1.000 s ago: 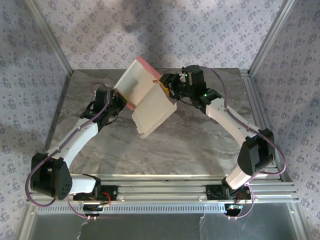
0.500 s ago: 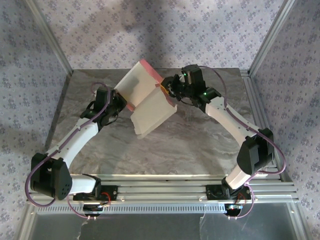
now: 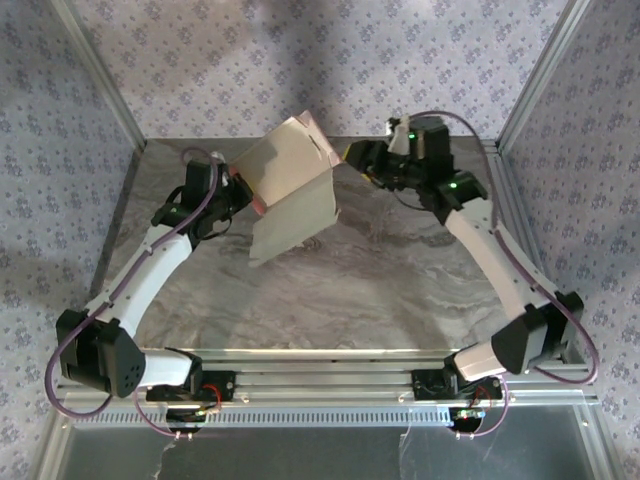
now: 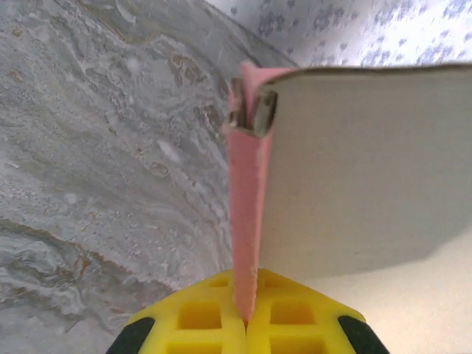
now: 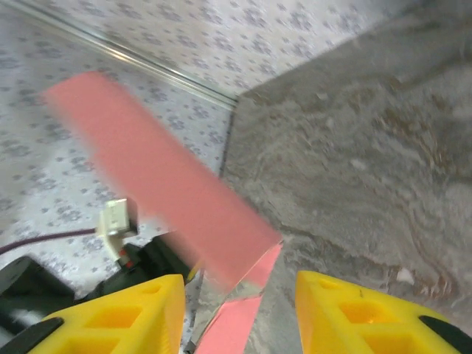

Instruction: Fold the paper box

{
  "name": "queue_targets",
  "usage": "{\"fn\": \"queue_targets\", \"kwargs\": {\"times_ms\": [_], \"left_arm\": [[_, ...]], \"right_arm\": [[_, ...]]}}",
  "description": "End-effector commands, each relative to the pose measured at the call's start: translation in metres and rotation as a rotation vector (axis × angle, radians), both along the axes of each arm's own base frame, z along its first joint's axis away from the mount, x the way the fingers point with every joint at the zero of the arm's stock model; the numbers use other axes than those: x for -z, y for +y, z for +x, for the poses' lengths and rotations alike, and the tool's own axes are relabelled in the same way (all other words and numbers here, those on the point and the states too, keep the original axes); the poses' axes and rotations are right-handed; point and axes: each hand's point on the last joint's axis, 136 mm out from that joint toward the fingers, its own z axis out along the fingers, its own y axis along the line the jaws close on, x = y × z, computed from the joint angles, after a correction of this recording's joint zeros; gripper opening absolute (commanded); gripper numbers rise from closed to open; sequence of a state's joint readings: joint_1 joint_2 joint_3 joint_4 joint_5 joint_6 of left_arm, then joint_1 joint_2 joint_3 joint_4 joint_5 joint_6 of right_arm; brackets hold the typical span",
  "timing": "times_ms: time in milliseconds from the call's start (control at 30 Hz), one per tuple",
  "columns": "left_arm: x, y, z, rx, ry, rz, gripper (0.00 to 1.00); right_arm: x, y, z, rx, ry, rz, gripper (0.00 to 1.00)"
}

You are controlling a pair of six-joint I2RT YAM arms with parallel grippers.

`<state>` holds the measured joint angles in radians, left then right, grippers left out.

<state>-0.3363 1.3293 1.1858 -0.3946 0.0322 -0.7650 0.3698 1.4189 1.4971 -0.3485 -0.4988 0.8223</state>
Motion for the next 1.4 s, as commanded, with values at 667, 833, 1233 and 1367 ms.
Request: {"fn": "queue_targets", "kwargs": {"times_ms": [667,833,1233,1367], "left_arm": [[0.003,-0.014,-0.023,0.418,0.135,0.041,0.0],[0.003,-0.014,-0.022,0.44,0.137,0.027,0.0],[0.002,-0.018,-0.013,0.441,0.134,0.006,0.0],[0.002,-0.018,-0.012,0.439,0.133,0.006,0.0]], "right_arm": [[0.007,-0.014,0.01,-0.331,-0.081,0.056,0.29],[0.004,-0.008,0.006,-0.377,-0.084,0.08,0.23],[0.02,0.028,-0.011,-0.5,-0.023,0.063,0.24],[0.01,0.039,-0.017,-0.532,-0.046,0.063,0.24]]}}
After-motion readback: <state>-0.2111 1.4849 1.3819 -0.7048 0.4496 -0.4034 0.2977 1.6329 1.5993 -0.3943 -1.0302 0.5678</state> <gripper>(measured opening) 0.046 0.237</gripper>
